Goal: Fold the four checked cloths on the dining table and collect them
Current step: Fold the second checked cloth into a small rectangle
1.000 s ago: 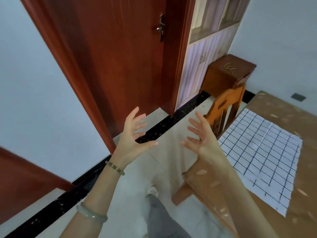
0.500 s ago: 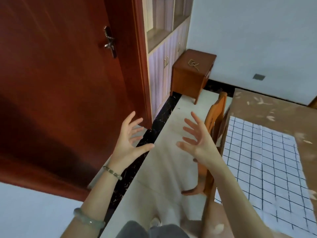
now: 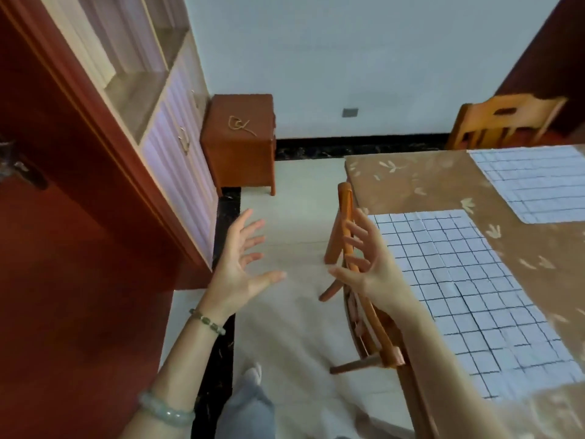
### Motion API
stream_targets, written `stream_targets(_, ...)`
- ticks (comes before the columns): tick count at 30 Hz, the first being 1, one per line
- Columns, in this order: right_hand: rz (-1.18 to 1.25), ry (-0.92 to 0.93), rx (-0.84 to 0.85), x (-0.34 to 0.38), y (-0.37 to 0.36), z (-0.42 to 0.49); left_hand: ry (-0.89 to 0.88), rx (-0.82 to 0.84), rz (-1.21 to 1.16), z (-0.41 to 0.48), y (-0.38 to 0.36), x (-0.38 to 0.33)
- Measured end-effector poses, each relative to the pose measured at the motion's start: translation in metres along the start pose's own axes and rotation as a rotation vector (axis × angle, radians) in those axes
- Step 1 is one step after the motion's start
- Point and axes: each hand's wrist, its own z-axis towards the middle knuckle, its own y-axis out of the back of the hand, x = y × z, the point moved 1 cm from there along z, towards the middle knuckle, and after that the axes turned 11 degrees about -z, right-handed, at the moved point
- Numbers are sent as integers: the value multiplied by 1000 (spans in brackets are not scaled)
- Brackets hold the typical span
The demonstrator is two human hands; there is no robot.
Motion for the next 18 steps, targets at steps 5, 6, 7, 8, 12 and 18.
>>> stream_targets(5,25,-118,-193,7,-18,29,11,245,7,82,22,3)
stream_targets(6,34,-142,-238,8,-19,31,12,299,12,96,22,4)
stream_targets(7,38,-162,-280,9,-19,33,14,348,15,109,21,6)
stream_targets(8,33,-185,-318,10,-18,33,15,392,13,121,18,7)
stream_targets(12,22,-292,-485,8,-9,29,12,568,5,158,-10,14)
stream_targets(18,11,-409,-708,-7,11,17,-14,841,-15,194,-76,20)
